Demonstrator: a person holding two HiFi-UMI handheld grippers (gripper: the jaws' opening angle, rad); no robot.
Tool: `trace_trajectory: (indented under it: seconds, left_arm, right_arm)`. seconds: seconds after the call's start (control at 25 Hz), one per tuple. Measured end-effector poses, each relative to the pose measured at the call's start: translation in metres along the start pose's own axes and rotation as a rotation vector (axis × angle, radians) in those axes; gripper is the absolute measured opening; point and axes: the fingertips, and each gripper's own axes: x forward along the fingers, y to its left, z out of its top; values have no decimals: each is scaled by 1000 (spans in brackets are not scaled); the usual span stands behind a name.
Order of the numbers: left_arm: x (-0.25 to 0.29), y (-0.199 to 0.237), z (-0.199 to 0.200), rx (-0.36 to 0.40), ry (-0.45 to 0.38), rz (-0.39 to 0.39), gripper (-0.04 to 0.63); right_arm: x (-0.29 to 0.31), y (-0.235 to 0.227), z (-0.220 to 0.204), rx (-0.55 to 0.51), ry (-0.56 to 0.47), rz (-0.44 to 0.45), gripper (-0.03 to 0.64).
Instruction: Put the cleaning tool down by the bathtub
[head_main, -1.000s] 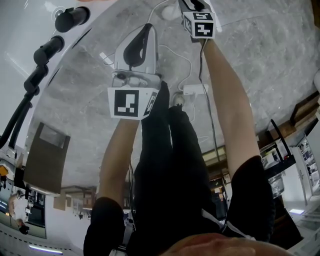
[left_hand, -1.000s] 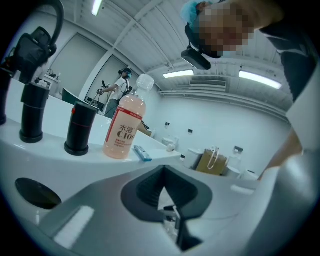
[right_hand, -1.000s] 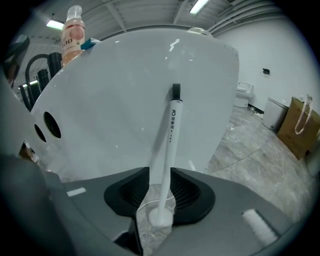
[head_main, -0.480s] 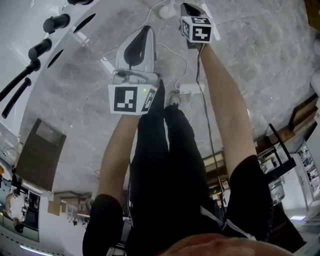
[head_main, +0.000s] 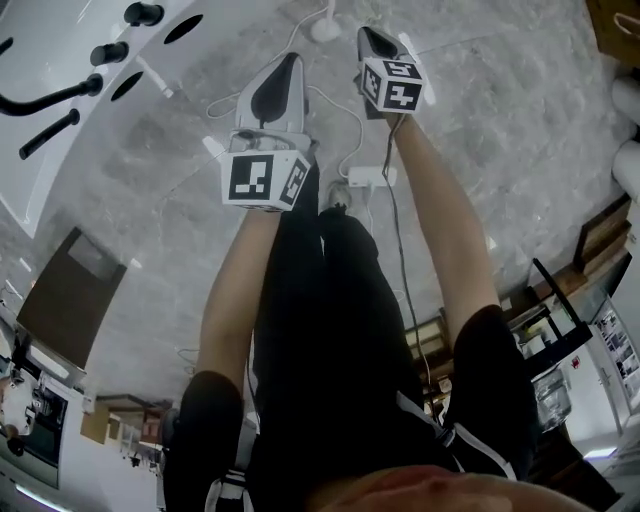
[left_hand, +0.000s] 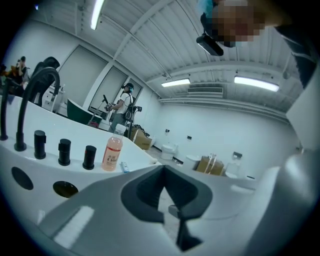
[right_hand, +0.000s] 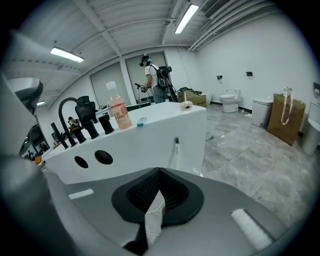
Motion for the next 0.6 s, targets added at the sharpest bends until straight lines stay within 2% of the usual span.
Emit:
trace_trajectory:
  seconds: [0.48,0.6]
  left_arm:
    - [-99,-109,107,13,-92,39,8]
    - [-122,-136,132,9,-116,47,8]
  right_arm:
    - [-234,50,82,71,-192,70,0]
    - [-293,61,109,57,-265,86,0]
